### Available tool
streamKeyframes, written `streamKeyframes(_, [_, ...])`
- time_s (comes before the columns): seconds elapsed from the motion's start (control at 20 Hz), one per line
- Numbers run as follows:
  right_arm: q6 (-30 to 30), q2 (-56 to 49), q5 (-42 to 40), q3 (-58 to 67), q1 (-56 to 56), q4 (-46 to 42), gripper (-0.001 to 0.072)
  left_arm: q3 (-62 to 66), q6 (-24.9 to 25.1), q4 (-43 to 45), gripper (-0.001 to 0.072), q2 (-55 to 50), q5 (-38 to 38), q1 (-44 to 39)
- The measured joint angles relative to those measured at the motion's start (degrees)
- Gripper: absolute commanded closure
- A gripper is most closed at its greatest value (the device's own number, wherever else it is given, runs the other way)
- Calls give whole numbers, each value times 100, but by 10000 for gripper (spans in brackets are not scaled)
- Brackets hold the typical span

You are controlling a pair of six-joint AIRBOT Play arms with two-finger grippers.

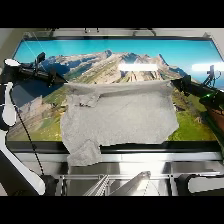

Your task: Fold the shirts.

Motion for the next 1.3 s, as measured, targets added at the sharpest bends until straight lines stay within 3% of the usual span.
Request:
streamKeyframes(0.2, [-192, -219, 208, 103, -203, 22, 696, -116, -85, -153, 690, -22, -339, 9])
streamKeyframes(0.55, [46, -291, 765, 136, -450, -1266, 696, -1370, -437, -219, 690, 518, -1032, -125])
streamKeyframes(1.05, [232, -293, 903, 138, -476, -1878, 695, -3775, -1056, 715, 687, 1578, -603, -210])
streamKeyframes(1.1, [232, -293, 905, 138, -476, -1880, 649, -3945, -1088, 763, 686, 1600, -551, -210])
streamKeyframes(1.15, [260, -293, 909, 138, -479, -1882, 506, -4085, -1097, 811, 548, 1615, -472, -210])
streamKeyframes(1.2, [275, -293, 916, 138, -481, -1886, 501, -4162, -1108, 848, 380, 1626, -428, -203])
streamKeyframes(1.3, [352, -291, 977, 140, -505, -1910, 500, -4162, -1088, 876, 368, 1644, -339, -179])
